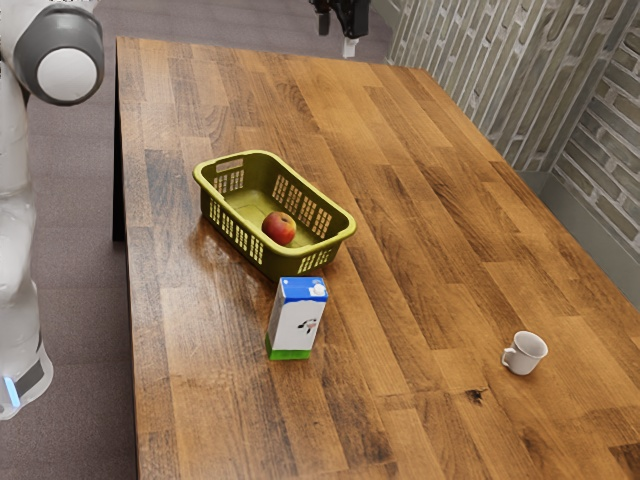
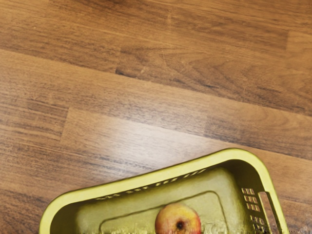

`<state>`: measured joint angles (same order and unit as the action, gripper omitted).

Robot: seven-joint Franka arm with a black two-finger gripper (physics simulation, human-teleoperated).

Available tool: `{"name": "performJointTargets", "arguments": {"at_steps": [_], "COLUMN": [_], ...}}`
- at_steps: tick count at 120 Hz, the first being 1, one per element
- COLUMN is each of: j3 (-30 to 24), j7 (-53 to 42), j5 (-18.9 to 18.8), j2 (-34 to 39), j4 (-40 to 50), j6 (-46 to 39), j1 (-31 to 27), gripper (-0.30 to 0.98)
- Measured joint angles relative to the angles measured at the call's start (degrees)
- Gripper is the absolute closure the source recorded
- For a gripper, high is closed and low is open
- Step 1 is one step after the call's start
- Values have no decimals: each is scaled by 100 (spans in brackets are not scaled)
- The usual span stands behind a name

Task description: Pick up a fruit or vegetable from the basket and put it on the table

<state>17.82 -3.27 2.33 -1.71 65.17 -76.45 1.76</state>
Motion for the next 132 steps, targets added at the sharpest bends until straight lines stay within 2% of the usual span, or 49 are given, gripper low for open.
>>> {"name": "performJointTargets", "arguments": {"at_steps": [28,39,48,58,70,80,90,101,108,132], "j3": [-102,-113,-123,-91,-133,-359,-604,-1559,-1921,-2117], "j7": [-372,-482,-552,-620,-692,-743,-788,-830,-851,-858], "j5": [117,180,209,199,182,106,40,30,33,45], "j2": [-151,-463,-452,29,1067,1658,1846,1908,1892,1533], "j4": [126,545,888,1611,2890,3538,3821,4024,4067,4173], "j6": [95,336,622,625,362,174,-112,-456,-608,-1000], "j1": [-34,-220,-205,89,420,274,198,-728,-1051,-1255], "gripper": [2,2,2,2,2,2,2,2,2,2]}}
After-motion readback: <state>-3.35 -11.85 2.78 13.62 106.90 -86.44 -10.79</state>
